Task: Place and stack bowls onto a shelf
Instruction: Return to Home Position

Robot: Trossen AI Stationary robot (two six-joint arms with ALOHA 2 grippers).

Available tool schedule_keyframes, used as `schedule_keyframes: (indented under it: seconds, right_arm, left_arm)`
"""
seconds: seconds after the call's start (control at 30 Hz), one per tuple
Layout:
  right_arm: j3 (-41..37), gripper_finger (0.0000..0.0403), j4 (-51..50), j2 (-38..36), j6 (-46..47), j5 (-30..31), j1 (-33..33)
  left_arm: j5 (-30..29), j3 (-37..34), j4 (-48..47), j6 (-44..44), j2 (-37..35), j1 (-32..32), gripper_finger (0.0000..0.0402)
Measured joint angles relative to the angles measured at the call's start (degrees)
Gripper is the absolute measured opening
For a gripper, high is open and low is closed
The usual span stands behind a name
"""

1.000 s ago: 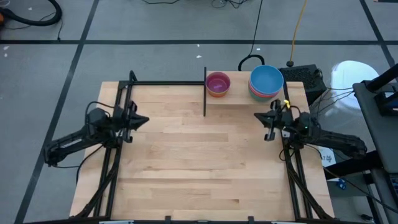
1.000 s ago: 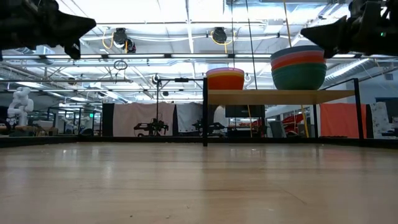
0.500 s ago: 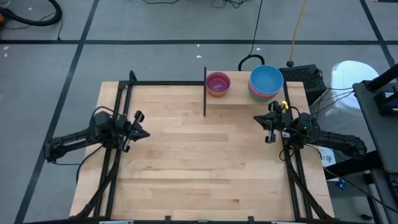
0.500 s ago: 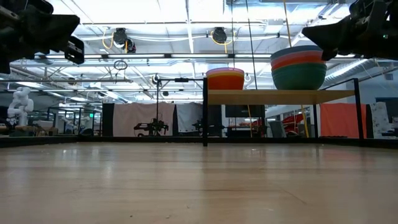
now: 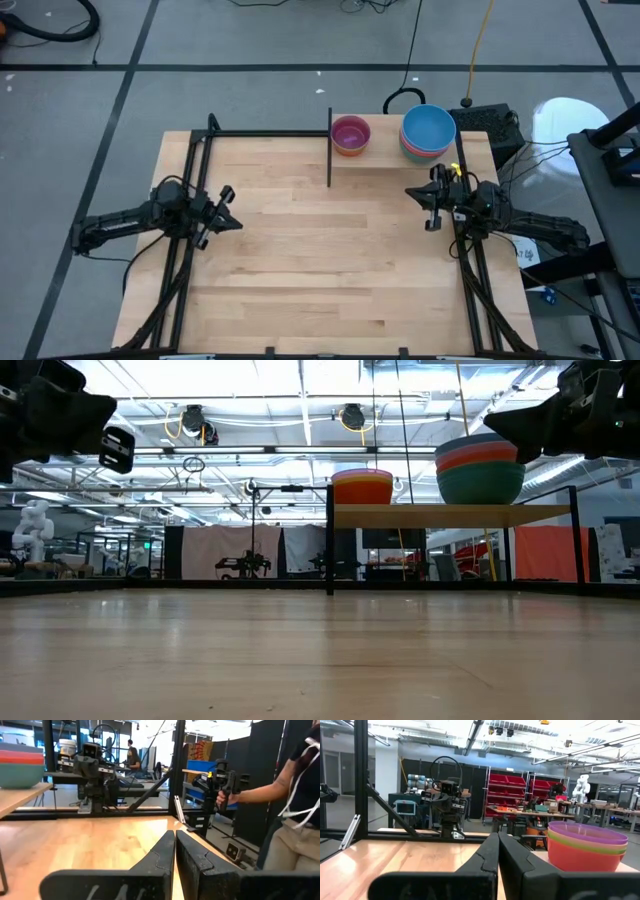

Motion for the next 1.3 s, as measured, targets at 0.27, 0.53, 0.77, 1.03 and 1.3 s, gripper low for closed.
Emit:
schedule_keyframes:
  seconds: [0.27,0.53,0.77,1.03,1.3]
  right_arm:
    - [-0.07,0.0,0.0,0.0,0.0,0.04,0.0]
    - [-0.07,0.0,0.07,0.0,0.0,0.18,0.0]
    - [-0.09,0.0,0.02,0.0,0.0,0.22,0.0]
    - [-0.11,0.0,0.02,0.0,0.0,0.24,0.0]
    - [-0.11,0.0,0.02,0.0,0.0,0.24,0.0]
  left_arm:
    - [-0.1,0.04,-3.8,2.24,0.55,0.0,0.0019]
    - [-0.09,0.04,-3.8,2.45,0.52,0.02,0.0019]
    - [-0.09,0.04,-3.82,2.48,0.52,0.02,0.0019]
    - [-0.09,0.04,-3.84,2.5,0.52,0.02,0.0019]
    - [-0.11,0.04,-3.86,2.5,0.52,0.02,0.0019]
